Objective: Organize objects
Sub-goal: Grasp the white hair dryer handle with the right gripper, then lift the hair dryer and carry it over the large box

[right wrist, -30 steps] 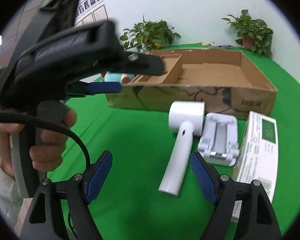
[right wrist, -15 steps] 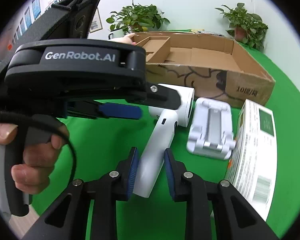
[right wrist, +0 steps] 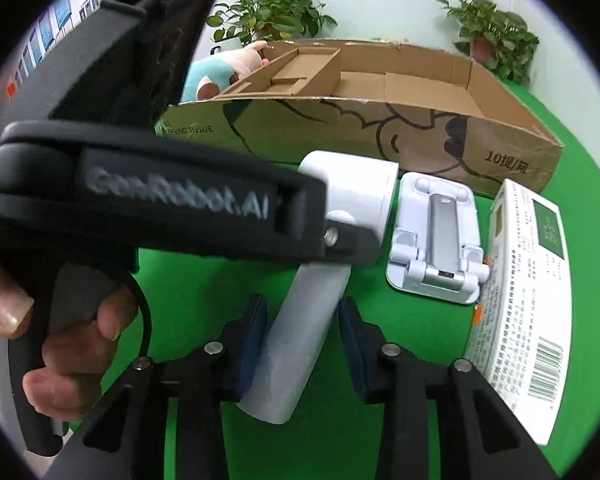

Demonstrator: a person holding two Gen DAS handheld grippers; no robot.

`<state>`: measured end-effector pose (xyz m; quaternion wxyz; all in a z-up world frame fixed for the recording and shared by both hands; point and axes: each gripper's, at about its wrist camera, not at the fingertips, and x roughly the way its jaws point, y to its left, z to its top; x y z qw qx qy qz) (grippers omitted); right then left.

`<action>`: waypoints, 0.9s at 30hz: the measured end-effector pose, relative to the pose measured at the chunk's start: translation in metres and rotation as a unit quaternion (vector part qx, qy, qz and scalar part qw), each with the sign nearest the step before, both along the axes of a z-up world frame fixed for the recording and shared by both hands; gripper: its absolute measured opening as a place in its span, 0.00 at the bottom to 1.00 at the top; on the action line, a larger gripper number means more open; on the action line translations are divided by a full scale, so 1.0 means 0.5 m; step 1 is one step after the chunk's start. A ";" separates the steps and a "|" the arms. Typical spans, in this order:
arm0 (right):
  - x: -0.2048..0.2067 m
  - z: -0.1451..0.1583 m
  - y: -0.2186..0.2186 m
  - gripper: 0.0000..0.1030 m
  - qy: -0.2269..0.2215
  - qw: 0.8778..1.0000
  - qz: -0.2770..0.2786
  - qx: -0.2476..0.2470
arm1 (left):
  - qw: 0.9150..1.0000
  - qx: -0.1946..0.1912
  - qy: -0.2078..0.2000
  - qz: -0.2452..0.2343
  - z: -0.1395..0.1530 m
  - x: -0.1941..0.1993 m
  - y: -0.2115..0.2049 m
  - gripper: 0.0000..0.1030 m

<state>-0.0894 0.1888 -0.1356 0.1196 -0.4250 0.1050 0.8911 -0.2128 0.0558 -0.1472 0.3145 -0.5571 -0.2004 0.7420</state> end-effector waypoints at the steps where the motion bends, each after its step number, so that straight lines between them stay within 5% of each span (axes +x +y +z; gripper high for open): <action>1: 0.009 0.001 -0.006 0.31 -0.001 1.000 0.002 0.003 | 1.000 0.003 -0.003 -0.003 -0.001 0.011 0.000 0.35; 6: 0.083 0.007 -0.031 0.30 -0.017 0.999 0.028 -0.032 | 1.000 -0.006 -0.015 -0.017 0.004 0.078 0.006 0.35; 19: 0.057 -0.003 -0.031 0.30 -0.037 0.999 -0.002 -0.030 | 0.999 -0.008 -0.028 0.019 0.002 0.049 -0.006 0.29; 27: 0.073 0.041 -0.045 0.28 0.005 1.000 -0.012 0.003 | 0.999 -0.019 0.030 0.025 0.090 0.049 -0.015 0.28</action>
